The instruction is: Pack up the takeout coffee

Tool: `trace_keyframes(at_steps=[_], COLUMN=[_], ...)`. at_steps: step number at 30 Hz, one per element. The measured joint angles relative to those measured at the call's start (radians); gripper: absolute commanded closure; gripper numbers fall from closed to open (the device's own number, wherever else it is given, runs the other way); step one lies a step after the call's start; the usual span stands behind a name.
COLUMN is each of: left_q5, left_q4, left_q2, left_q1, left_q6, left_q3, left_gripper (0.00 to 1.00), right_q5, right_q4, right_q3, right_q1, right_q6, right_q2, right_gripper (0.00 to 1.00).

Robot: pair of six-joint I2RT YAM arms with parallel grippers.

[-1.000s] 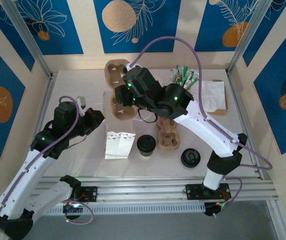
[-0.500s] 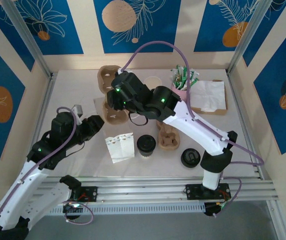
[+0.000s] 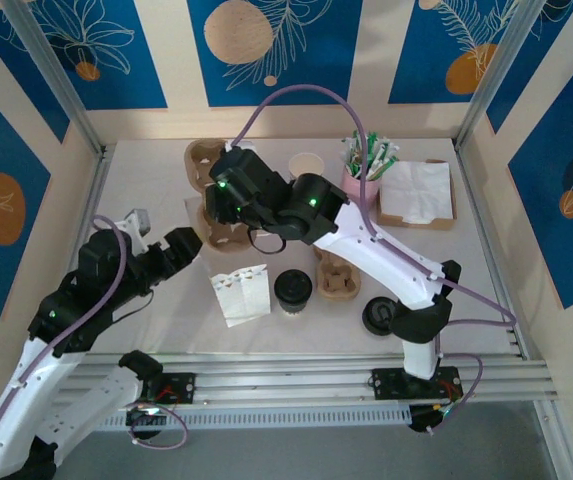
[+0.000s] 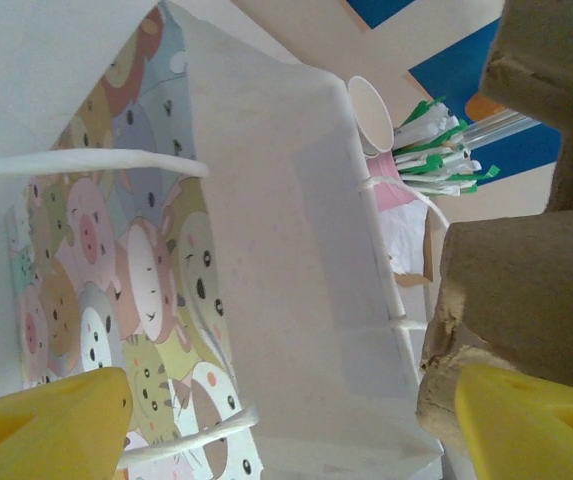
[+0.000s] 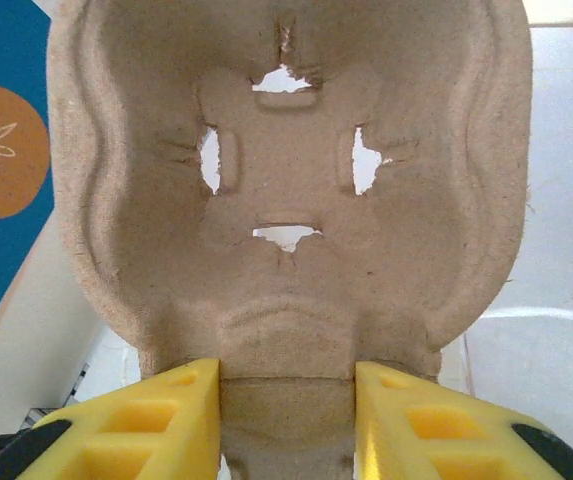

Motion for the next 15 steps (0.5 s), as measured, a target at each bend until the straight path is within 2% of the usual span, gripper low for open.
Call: trace_keyframes(at_steps=[7, 15], left_q5=[-0.045, -0.079], left_q4=[-0.032, -0.079], left_q2=[-0.008, 0.009], left_q1=[0.000, 0.000], left_q6=[0.037, 0.128], left_q3=[0.011, 0.083], left_gripper=[0.19, 0.11], right_q5=[0.012, 0.012], right_q4=[-0.021, -0.024], right_q3=[0.001, 0.001], right_q1=[0.002, 0.002], right_q6=[0.007, 0.010], right_q2=[0.028, 0.033], right_gripper=[0.64, 0.64])
